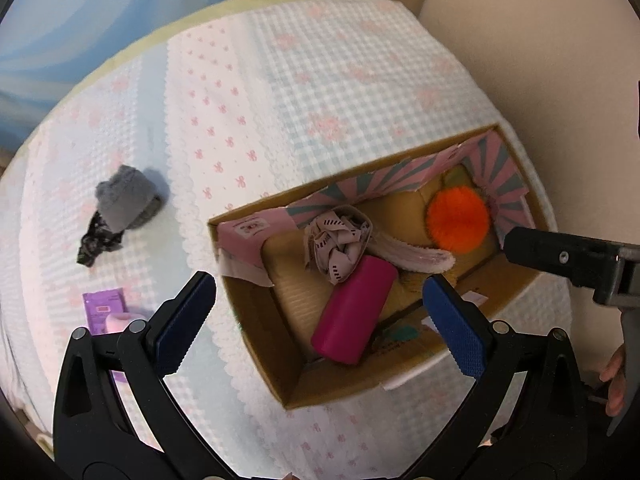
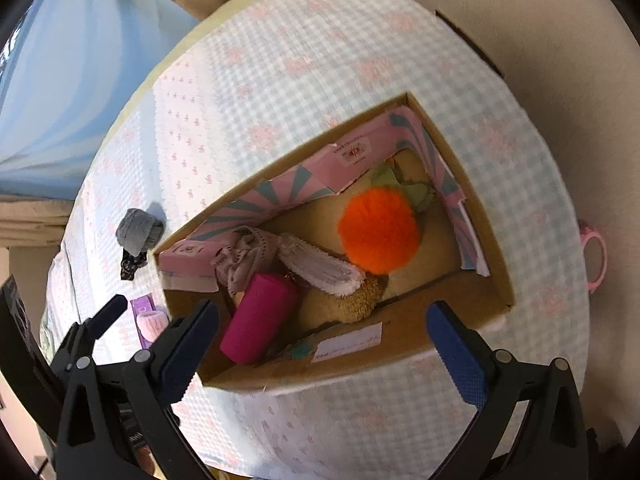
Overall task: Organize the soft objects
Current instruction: 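Carry cloth and slipper over the box and release both inside, then withdraw both tools and move toward the pink fuzzy roll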
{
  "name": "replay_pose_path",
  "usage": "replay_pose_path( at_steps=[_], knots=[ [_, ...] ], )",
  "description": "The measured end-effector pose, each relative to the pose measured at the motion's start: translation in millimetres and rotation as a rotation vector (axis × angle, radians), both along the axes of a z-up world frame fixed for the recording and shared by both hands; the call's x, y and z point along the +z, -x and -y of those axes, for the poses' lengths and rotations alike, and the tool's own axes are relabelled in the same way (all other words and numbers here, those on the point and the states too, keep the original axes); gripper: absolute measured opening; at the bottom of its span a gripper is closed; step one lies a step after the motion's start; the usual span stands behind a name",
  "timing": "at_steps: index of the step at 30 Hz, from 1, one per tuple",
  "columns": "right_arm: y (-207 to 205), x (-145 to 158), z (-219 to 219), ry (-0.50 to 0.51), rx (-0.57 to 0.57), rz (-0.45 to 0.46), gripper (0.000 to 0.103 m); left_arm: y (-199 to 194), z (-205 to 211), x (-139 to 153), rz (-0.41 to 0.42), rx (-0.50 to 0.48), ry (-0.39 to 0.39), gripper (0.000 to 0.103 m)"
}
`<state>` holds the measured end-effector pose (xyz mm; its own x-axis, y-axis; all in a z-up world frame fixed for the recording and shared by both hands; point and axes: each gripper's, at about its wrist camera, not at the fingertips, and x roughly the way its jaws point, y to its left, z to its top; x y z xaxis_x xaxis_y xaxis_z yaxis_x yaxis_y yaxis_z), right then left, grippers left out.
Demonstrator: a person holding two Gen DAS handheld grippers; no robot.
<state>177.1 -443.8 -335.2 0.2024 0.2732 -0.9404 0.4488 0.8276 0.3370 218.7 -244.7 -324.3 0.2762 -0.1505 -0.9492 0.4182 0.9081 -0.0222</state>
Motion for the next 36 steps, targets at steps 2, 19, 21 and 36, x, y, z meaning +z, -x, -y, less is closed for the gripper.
replay_pose_path(
  at_steps=[2,19,21,36],
  knots=[
    [4,13,-5,0.022,0.017,0.023,0.103,4,-3,12,0.012,0.004,0.009,0.103],
    [84,177,-54,0.327,0.128,0.330,0.103,97,-76,154,0.243,0.090,0.040,0.103],
    [94,194,-63,0.351,0.137,0.371,0.103,106,-88,164,0.261,0.107,0.045,0.103],
    [109,226,-126,0.362,0.268,0.527,0.103,146,-188,189,0.343,0.320,0.053,0.103]
  ],
)
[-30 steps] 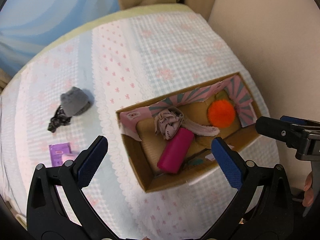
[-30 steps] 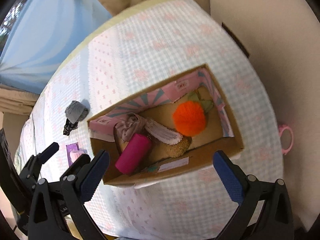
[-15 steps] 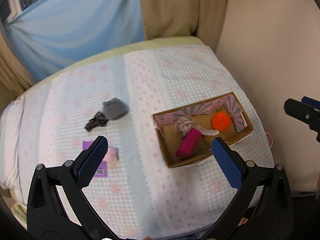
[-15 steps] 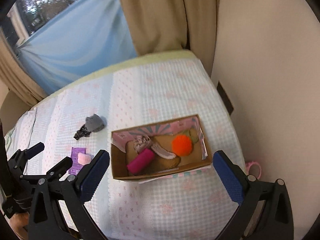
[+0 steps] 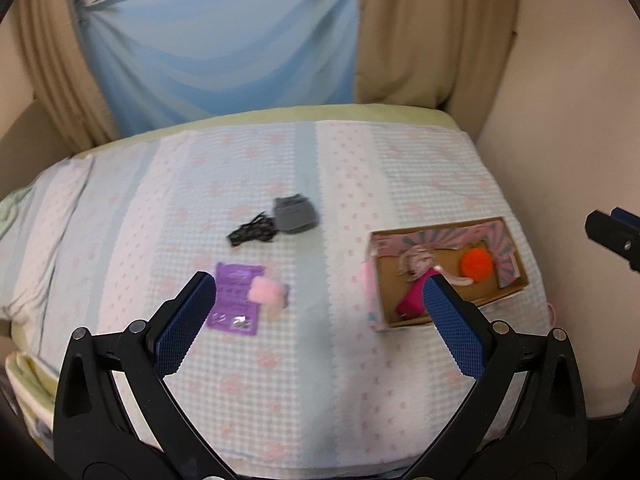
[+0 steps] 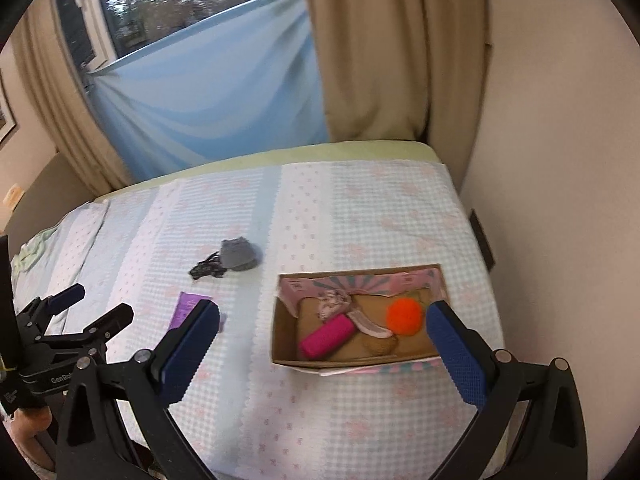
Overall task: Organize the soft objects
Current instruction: 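Withdraw both tools and move toward the pink fuzzy roll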
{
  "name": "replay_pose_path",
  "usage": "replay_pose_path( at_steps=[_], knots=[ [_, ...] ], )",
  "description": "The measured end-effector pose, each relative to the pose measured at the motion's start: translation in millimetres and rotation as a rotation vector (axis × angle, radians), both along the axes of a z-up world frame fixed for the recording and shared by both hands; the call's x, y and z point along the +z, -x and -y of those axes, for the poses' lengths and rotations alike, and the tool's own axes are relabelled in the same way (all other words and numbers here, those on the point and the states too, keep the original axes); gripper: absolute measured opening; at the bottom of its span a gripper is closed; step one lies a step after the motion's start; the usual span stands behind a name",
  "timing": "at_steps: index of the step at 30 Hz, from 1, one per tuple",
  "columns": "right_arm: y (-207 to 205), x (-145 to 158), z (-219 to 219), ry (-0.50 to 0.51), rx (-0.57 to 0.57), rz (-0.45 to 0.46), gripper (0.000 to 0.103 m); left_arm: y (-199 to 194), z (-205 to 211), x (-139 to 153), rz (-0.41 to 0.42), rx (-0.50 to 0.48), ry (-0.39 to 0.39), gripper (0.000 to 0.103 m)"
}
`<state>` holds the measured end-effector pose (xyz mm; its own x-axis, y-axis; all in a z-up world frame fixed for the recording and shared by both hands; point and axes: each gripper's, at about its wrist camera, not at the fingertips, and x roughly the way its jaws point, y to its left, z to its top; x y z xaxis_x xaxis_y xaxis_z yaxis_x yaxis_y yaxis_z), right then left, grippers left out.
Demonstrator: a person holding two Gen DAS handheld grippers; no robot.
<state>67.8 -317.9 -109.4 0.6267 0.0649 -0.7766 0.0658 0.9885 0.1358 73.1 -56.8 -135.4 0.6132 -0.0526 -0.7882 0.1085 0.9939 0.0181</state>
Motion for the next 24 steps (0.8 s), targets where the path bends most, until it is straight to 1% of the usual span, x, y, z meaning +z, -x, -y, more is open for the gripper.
replay_pose_path(
  at_steps=[3,5,10,13,15,20,23,24],
  knots=[
    [-4,-2,-17,-0.036,0.053,0.017,0.103,6,-22,-7,0.001,0.027,-0.012,0.103],
    [-8,-4,-31,-0.053,0.080,0.024,0.103,7,-38,-14,-0.015,0.050,-0.021,0.103],
    [-23,-16,-69,-0.090,0.123,-0.013,0.103,4,-84,-37,-0.049,0.071,0.004,0.103],
    [-34,-29,-95,-0.102,0.136,-0.056,0.103,-4,-105,-53,-0.077,0.045,0.016,0.103],
    [-40,-39,-111,-0.111,0.128,-0.079,0.103,-11,-119,-66,-0.098,0.022,0.013,0.103],
    [-63,-74,-151,-0.146,0.082,-0.149,0.103,-39,-150,-112,-0.151,-0.036,0.025,0.103],
    [-79,-102,-173,-0.157,0.061,-0.187,0.103,-53,-163,-140,-0.166,-0.059,0.037,0.103],
    [-85,-113,-181,-0.161,0.053,-0.200,0.103,-60,-168,-154,-0.171,-0.068,0.041,0.103]
  ],
)
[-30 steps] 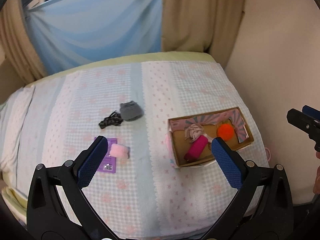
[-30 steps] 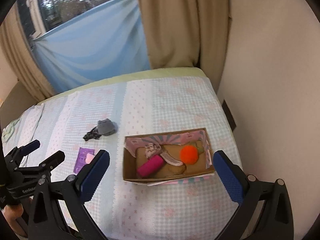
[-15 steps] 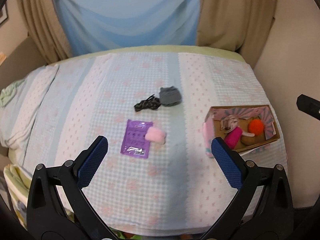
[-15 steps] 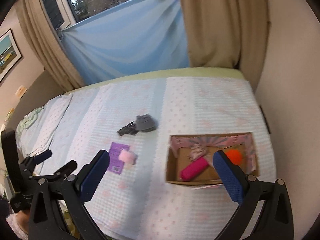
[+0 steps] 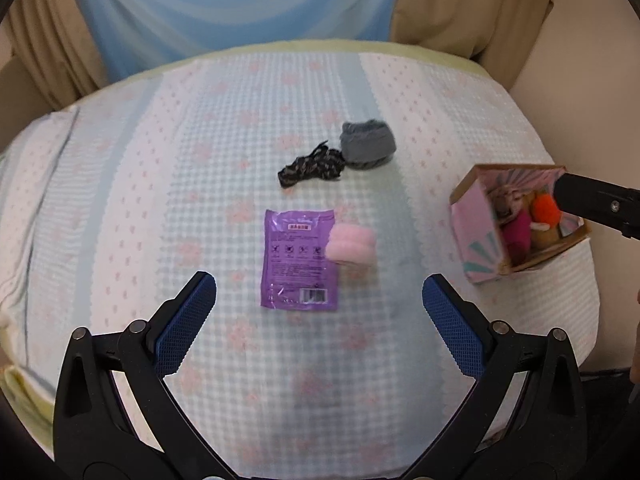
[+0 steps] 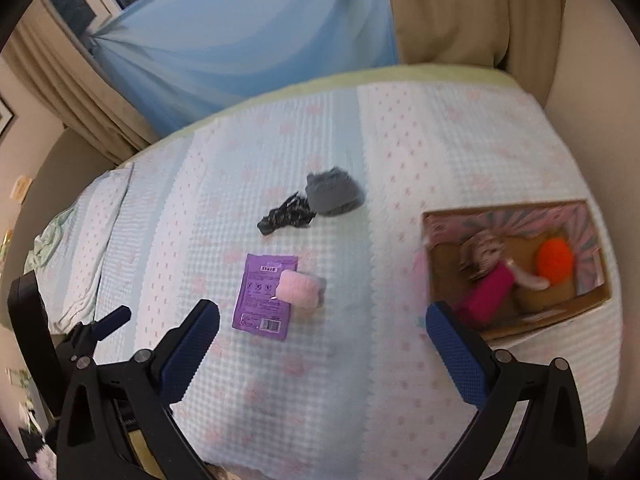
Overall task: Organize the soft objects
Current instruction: 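Withdraw both tools and move toward the pink fuzzy roll, then close the right tool on the pink fuzzy roll while the left tool grasps the purple packet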
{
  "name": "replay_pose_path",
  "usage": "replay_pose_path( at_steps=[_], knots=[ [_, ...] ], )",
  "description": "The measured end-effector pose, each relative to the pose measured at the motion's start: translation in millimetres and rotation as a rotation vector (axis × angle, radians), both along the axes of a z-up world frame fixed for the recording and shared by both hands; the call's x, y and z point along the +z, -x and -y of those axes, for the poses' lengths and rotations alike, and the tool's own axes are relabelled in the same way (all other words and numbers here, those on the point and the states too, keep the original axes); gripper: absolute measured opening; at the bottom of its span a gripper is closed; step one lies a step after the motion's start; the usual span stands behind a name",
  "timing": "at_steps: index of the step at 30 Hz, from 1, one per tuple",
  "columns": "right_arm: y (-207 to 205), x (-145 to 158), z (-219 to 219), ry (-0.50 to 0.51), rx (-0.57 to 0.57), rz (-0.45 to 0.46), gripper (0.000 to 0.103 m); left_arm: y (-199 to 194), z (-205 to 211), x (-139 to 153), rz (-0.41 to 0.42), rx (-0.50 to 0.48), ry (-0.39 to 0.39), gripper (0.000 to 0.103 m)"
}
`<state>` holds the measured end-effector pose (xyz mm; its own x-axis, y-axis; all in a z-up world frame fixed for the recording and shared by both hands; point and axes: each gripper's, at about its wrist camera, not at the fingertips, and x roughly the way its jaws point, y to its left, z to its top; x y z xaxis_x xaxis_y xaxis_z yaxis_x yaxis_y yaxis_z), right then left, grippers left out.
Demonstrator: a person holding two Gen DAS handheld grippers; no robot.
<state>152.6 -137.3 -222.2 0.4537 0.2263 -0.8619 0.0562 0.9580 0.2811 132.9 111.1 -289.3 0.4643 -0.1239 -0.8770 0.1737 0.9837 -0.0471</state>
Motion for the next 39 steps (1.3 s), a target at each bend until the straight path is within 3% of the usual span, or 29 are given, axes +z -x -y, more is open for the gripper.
replay_pose_path(
  at_steps=[3,11,18,23,30,32,34,36,39],
  knots=[
    [-13,-25,-18,-0.008,-0.016,-0.023,0.103,-13,-6,-30,-0.015,-0.017,0.012,0.103],
    [-51,-127,-60,-0.031,-0.010,-0.117,0.103,-49,-11,-134,-0.026,-0.036,0.014,0.103],
    [-80,-202,-76,-0.071,-0.026,-0.178,0.102,-76,-9,-207,-0.051,-0.045,-0.002,0.103],
    [-94,-237,-77,-0.121,-0.033,-0.239,0.096,-83,-6,-232,-0.082,-0.052,-0.015,0.103],
    [-102,-264,-71,-0.226,-0.071,-0.287,0.081,-85,13,-241,-0.041,-0.130,-0.074,0.102],
    [-104,-265,-71,-0.224,-0.070,-0.285,0.071,-87,13,-242,-0.042,-0.133,-0.064,0.102],
    [-105,-263,-71,-0.225,-0.055,-0.278,0.050,-87,12,-243,-0.041,-0.137,-0.057,0.100],
    [-107,-263,-74,-0.263,-0.033,-0.279,0.049,-87,10,-243,-0.041,-0.136,-0.048,0.095],
    [-109,-262,-80,-0.235,-0.007,-0.274,0.041,-86,-2,-236,-0.049,-0.122,-0.026,0.084]
  ],
)
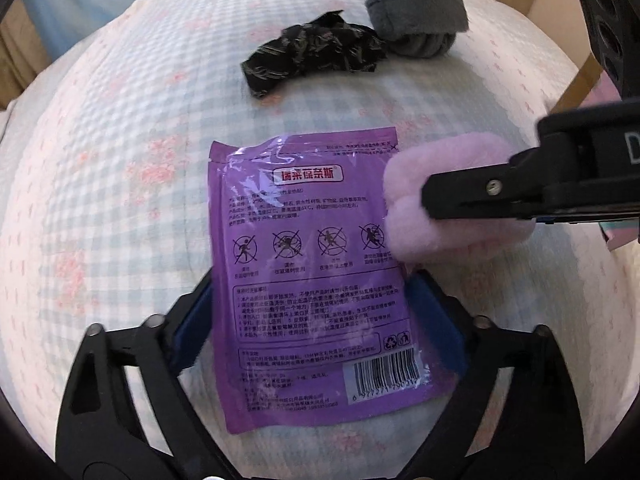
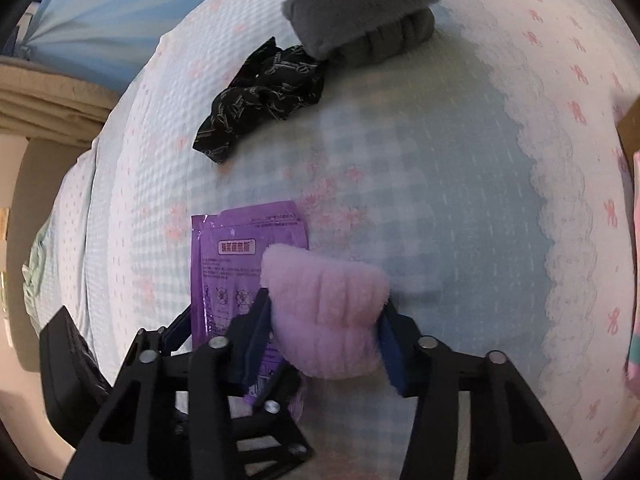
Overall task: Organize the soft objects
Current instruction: 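Close the right tool on the pink fuzzy roll while the left tool grasps the purple packet, then carry the packet and pink roll over the box and release both inside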
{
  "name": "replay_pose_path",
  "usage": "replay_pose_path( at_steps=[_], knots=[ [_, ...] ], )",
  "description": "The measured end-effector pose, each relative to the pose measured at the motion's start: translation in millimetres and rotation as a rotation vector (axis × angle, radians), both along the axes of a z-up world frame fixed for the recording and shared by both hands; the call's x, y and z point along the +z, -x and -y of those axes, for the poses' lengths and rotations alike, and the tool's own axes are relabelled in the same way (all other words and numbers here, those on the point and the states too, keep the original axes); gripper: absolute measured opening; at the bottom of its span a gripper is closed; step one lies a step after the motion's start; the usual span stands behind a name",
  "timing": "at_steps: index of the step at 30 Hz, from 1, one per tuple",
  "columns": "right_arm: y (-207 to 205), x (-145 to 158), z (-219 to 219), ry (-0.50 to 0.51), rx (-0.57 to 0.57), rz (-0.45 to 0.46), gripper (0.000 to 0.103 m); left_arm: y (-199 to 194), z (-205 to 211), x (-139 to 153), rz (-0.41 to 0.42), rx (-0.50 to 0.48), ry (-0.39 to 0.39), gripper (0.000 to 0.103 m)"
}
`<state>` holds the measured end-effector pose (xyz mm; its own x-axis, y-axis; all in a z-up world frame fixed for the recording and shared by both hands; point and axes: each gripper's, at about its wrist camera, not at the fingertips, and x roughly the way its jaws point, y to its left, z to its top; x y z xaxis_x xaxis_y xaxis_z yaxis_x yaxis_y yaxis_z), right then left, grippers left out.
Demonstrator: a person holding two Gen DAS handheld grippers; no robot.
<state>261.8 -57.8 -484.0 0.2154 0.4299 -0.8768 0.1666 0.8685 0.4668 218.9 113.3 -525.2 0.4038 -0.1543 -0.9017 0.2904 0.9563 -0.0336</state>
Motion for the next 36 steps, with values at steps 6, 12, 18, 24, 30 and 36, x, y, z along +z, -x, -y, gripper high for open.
replay_pose_path(
  at_steps=[6,12,18,24,30,36],
  knots=[
    [3,4,12,-0.063,-0.055,0.021,0.035,-1,-15,4,-0.001,-0.001,0.006,0.062],
    [6,6,11,-0.065,-0.055,0.034,0.029,-7,-32,13,-0.004,0.037,0.036,0.035],
    [2,16,6,-0.052,-0.050,0.058,0.025,-16,-35,23,-0.016,0.050,0.058,0.030],
    [6,38,8,-0.033,-0.049,0.096,0.025,-17,-32,52,0.018,0.051,0.067,0.029],
    [19,85,14,-0.018,-0.057,0.155,0.025,-13,-30,111,0.071,0.061,0.073,0.029],
    [38,158,25,0.004,-0.053,0.237,0.025,-6,-18,195,0.150,0.074,0.084,0.029]
  ],
)
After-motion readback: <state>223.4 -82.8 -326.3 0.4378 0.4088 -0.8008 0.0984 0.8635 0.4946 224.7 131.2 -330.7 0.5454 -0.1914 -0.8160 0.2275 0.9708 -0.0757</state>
